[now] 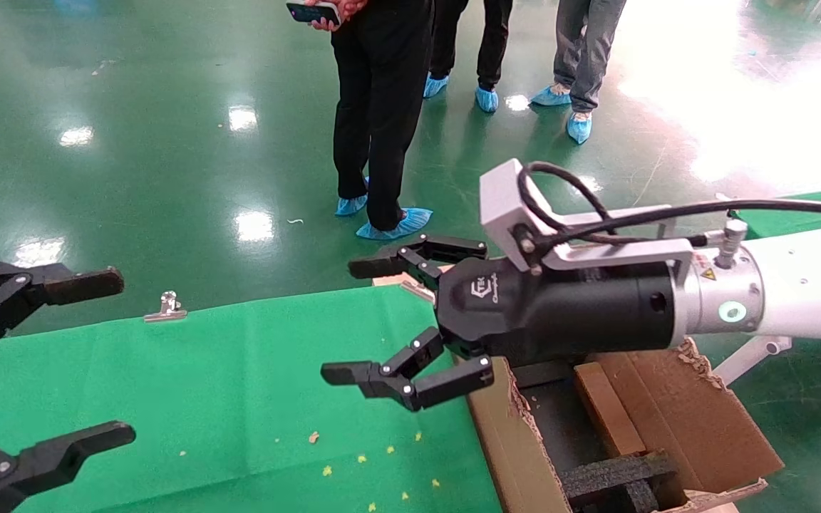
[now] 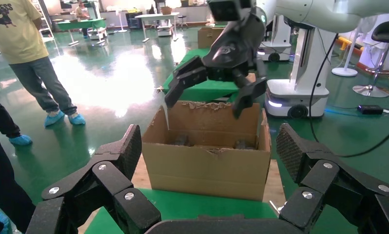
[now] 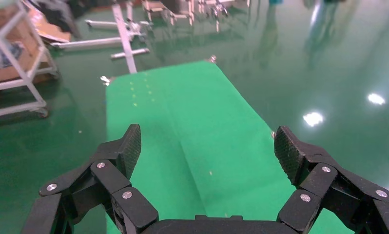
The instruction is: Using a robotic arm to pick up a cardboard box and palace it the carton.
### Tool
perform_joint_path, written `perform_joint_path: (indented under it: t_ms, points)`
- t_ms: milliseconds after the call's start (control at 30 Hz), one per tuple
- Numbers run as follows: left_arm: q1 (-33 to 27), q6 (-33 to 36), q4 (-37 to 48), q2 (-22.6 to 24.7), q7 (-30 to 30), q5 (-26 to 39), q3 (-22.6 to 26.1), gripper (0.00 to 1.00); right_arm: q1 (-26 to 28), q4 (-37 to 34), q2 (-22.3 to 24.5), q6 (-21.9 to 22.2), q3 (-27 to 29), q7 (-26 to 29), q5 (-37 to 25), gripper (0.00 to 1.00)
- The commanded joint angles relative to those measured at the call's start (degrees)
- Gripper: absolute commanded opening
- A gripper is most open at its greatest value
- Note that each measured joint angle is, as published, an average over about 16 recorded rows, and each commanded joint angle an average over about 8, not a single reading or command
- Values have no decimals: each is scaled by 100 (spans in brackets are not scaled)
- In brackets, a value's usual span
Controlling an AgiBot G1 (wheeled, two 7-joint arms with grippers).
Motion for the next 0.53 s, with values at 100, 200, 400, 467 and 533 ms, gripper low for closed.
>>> perform_joint_path:
  t_ms: [100, 200, 400, 467, 533]
  points:
    - [0, 0, 0, 0, 0, 0, 0, 100, -343, -33, -92, -321, 559, -216, 73, 100]
    - [0, 0, 0, 0, 0, 0, 0, 100, -599, -57, -161, -560, 976, -376, 126, 100]
    - [0, 0, 0, 0, 0, 0, 1, 100, -1097, -105, -295, -1026, 1788, -689, 232, 100]
    - [0, 0, 0, 0, 0, 0, 0, 100, -1207, -115, -324, -1128, 1970, -755, 254, 100]
    - [0, -1, 0, 0, 0, -1, 0, 100, -1275, -121, -342, -1191, 2082, -797, 268, 100]
